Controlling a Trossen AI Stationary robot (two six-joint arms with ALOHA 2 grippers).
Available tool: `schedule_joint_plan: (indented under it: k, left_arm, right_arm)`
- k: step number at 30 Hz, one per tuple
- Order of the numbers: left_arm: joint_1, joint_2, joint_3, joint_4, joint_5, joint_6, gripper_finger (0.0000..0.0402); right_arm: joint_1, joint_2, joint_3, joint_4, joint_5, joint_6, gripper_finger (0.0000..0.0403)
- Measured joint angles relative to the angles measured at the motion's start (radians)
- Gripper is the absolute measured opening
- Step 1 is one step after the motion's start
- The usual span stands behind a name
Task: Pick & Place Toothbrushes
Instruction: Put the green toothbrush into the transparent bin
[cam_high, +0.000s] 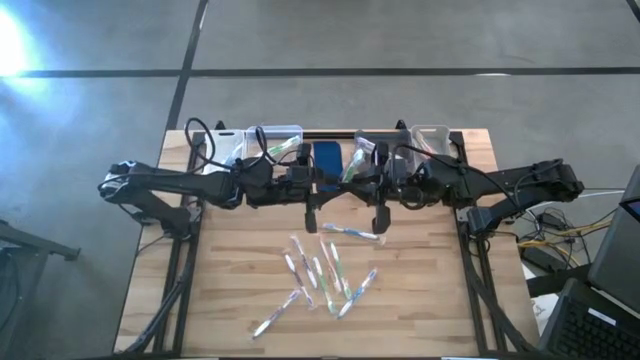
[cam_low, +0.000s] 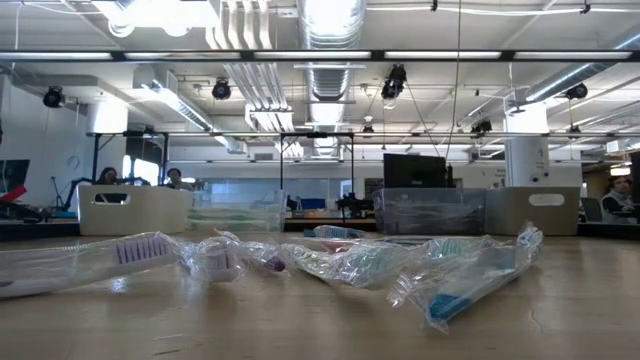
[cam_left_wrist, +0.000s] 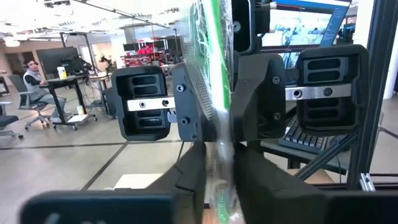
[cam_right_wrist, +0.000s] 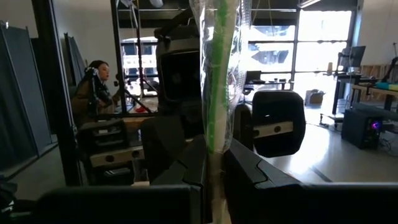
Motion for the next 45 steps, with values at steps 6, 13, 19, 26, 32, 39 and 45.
schedule_joint_plan:
  k: [6,13,19,26,32,39,45]
  left_arm:
    - [0.000,-0.001,0.000,-0.004,0.005,-0.005,0.0027]
    - [0.000,-0.001,0.000,-0.004,0.003,-0.004,0.0027]
    - [0.001,-0.001,0.000,-0.004,-0.003,0.004,0.0027]
    - [0.001,-0.003,0.000,-0.003,0.000,0.016,0.0027]
    - [0.013,-0.055,0.016,-0.170,-0.080,0.048,0.0027]
    - [0.073,-0.135,0.095,-0.615,-0.202,0.022,0.0029]
    - [0.194,-0.160,0.163,-1.054,-0.233,-0.055,0.0030]
  right_arm:
    - [0.000,0.000,0.000,-0.001,-0.004,-0.007,0.0023]
    - [0.000,0.000,0.000,-0.004,-0.003,-0.003,0.0031]
    - [-0.008,-0.004,0.000,-0.003,-0.003,0.059,0.0092]
    - [-0.009,-0.045,0.000,-0.032,-0.001,0.099,0.0193]
    - [-0.010,-0.157,0.000,-0.284,0.000,0.193,0.0257]
    - [-0.009,-0.289,0.000,-0.550,0.001,0.363,0.0283]
    - [-0.008,-0.351,0.000,-0.726,0.088,0.457,0.0280]
